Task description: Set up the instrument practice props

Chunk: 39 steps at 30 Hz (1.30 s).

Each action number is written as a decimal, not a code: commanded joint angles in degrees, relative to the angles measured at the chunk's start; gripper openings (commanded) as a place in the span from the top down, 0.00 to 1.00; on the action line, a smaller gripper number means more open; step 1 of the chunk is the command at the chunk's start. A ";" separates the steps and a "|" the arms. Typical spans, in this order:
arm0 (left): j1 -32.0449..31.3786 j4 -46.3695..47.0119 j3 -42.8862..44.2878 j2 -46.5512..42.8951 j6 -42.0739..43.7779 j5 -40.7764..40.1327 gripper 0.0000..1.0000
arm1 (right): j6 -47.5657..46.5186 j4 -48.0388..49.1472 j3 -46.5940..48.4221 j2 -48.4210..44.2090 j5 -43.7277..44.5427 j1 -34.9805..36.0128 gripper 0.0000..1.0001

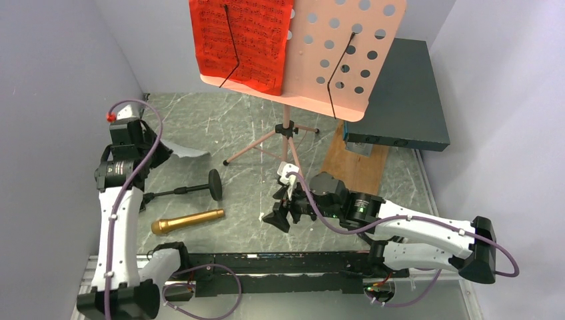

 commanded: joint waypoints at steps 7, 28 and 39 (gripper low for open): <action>-25.26 -2.23 10.07 -10.95 35.48 10.89 1.00 | -2.63 -3.05 9.80 3.46 2.65 0.30 0.22; -35.32 -18.51 4.44 -8.63 -18.00 -25.16 0.01 | -0.95 2.10 11.83 10.41 -0.51 0.27 0.19; -35.32 -33.23 2.07 -11.90 -42.10 -26.29 0.00 | -2.01 2.96 7.68 7.14 0.87 0.18 0.18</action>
